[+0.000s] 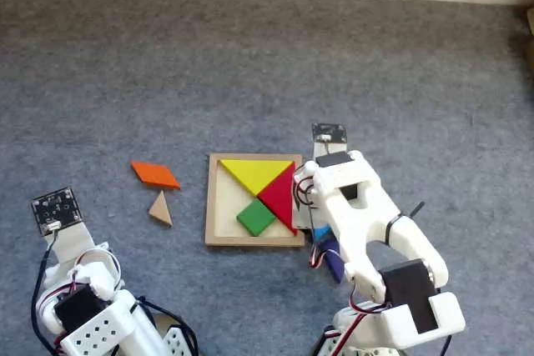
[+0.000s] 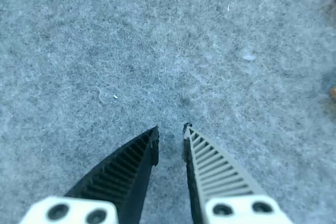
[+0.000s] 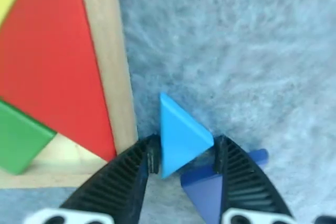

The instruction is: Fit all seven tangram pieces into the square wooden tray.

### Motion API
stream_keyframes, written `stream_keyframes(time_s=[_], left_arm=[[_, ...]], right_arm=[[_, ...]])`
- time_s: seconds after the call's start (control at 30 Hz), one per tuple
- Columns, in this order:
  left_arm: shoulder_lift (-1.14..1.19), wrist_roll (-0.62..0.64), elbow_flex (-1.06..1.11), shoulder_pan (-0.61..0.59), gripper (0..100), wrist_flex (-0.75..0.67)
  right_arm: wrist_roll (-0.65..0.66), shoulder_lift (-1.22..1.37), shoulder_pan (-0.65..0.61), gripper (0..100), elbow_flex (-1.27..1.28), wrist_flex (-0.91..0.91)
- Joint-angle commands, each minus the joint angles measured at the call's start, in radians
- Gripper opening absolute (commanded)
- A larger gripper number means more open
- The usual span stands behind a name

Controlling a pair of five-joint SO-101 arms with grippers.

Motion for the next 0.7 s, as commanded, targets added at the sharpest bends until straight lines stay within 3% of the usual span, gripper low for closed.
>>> stream_keyframes(time_s=[0.0,0.67], left_arm=[[-0.044,0.005,0.019,-0.019,9,0.005],[-0.044,0.005,0.019,-0.019,9,0.005]], right_arm=[[0.064,-0.002,0.018,17.7,-0.041,0.01],[0.077,0.002,0.054,17.7,-0.077,-0.018]])
